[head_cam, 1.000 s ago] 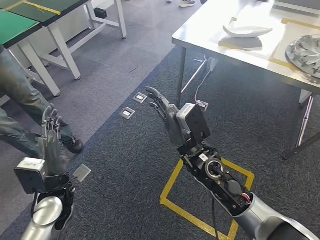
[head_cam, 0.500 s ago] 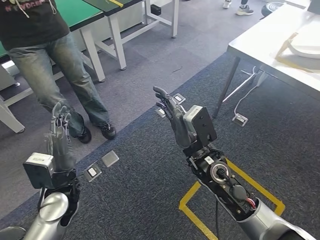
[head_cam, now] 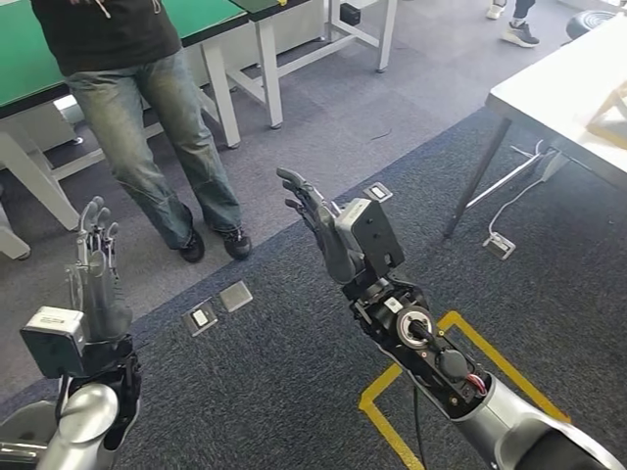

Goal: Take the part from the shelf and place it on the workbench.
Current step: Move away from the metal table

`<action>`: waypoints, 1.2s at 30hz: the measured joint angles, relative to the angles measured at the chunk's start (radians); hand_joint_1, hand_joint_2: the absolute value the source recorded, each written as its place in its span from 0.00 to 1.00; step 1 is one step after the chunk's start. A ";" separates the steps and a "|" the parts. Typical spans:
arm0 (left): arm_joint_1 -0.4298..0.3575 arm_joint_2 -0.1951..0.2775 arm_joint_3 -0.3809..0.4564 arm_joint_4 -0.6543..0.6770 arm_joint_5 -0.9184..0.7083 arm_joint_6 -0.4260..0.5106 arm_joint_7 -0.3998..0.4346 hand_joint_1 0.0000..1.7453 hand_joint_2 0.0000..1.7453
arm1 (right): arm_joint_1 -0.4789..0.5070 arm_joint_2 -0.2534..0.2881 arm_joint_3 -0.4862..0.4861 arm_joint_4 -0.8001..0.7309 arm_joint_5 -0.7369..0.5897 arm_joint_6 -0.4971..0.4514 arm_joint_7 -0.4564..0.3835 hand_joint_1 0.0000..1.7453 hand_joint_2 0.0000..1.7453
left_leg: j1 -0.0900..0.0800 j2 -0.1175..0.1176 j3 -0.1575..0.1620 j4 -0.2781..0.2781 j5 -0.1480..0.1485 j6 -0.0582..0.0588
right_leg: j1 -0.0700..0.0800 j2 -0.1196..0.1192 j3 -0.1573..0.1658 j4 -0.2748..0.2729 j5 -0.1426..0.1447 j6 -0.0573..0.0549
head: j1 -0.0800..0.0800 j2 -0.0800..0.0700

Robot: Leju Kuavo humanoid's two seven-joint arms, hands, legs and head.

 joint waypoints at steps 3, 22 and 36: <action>-0.001 -0.002 0.000 -0.004 -0.002 0.000 0.001 0.00 0.00 | 0.000 0.000 -0.003 -0.005 -0.002 0.001 0.003 0.00 0.00 | -0.010 -0.008 0.017 -0.035 0.002 0.019 | 0.002 -0.025 0.008 0.000 -0.009 0.018 | 0.010 0.000; -0.028 -0.055 0.000 0.020 0.007 -0.020 -0.058 0.00 0.00 | 0.041 -0.034 -0.044 -0.048 -0.041 -0.035 0.020 0.00 0.00 | -0.015 -0.123 -0.027 0.044 -0.038 0.014 | -0.012 0.115 -0.002 -0.012 0.013 -0.010 | 0.042 0.000; -0.101 -0.126 -0.020 0.140 0.059 -0.071 -0.143 0.00 0.00 | 0.107 -0.086 -0.091 -0.129 -0.030 -0.112 0.053 0.00 0.00 | -0.008 -0.032 0.021 -0.044 0.006 0.039 | -0.007 0.013 0.002 0.019 -0.037 0.035 | 0.015 0.000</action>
